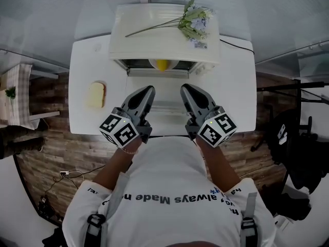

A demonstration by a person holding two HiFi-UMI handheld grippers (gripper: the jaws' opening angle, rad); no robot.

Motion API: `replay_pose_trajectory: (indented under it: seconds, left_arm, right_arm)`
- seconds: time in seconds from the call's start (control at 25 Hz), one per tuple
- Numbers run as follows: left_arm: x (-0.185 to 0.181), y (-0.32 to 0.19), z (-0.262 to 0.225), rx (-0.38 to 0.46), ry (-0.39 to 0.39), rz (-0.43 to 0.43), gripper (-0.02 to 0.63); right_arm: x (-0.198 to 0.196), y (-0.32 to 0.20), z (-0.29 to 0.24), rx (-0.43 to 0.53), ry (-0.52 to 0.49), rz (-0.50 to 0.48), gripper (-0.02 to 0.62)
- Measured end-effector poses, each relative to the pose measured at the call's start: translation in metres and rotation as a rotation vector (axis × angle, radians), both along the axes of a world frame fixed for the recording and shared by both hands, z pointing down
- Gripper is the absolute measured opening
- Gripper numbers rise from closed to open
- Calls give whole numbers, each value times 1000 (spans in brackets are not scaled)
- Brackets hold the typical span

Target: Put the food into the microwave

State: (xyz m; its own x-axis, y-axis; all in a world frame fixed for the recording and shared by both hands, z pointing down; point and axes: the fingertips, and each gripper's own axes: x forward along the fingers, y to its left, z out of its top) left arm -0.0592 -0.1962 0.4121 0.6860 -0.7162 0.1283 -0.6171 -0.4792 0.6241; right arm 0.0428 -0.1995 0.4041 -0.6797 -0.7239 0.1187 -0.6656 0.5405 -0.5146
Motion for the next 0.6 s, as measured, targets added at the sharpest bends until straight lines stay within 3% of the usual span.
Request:
replay_pose_trajectory:
  seconds: [0.28, 0.6]
  left_arm:
    - [4, 11, -54, 145, -78, -4, 11]
    - [5, 25, -89, 198, -146, -24, 12]
  right_arm:
    - [1, 17, -46, 120, 118, -16, 26]
    - [5, 34, -88, 220, 242, -19, 26]
